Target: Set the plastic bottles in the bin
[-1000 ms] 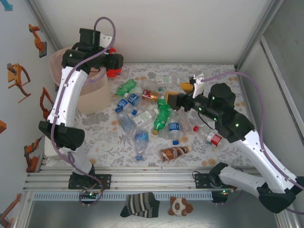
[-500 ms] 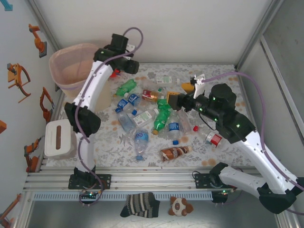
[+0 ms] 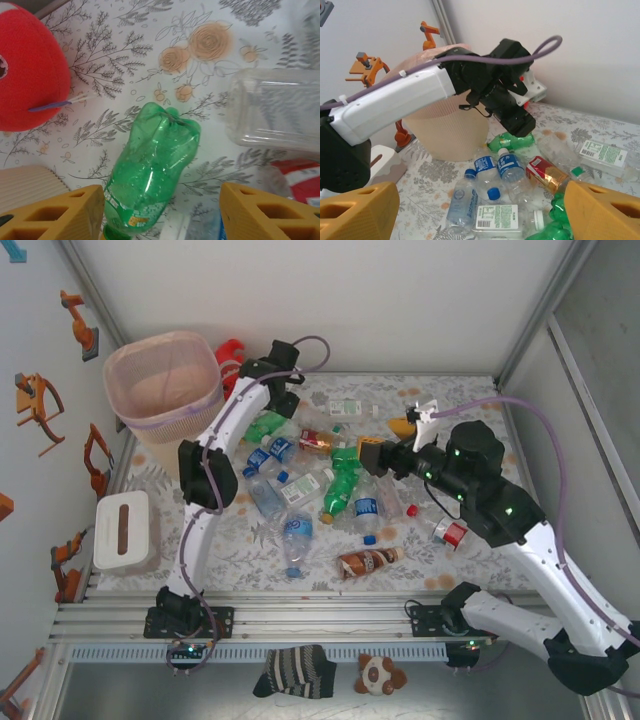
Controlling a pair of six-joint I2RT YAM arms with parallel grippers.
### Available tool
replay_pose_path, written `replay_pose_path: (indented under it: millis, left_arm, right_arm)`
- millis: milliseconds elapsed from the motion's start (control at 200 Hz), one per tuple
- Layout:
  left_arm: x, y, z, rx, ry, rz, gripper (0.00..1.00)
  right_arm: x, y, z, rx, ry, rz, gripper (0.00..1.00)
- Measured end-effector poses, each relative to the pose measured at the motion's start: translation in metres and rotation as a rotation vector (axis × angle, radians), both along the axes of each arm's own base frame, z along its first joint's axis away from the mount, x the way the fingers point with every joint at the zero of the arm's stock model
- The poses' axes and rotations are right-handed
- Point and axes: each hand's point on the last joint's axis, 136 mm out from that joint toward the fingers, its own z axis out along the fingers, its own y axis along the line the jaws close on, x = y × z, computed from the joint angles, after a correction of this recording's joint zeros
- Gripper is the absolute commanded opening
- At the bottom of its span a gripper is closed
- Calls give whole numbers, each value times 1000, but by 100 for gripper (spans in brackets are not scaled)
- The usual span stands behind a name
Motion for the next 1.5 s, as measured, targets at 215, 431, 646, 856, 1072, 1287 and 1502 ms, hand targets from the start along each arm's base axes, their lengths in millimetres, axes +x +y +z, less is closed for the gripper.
replay_pose_path:
  millis: [215,431,646,856,1072,1287,1502]
  left_arm:
    - [11,5,-29,78,10,-16,64]
    - [15,11,-61,96,53,-15,65]
    - [21,17,-77,78,71,-3,63]
    - [22,18,-78,64,75,-1,65]
    - [21,16,-83,45,91,-1,76]
    - [20,16,-88,23,109,-7,76]
    - [20,18,-95,-6,131,3,74]
  right_arm:
    - [-1,-2,-2,-6,5,-8,85]
    - [-1,-3,-4,-12,12,-10,85]
    - [-1,-3,-4,-13,14,-10,85]
    - [-1,-3,-4,-12,13,-11,85]
    - [-2,-4,-3,-10,10,-11,85]
    - [-4,-6,-1,-7,7,-11,84]
    - [-6,-7,0,-1,4,-12,84]
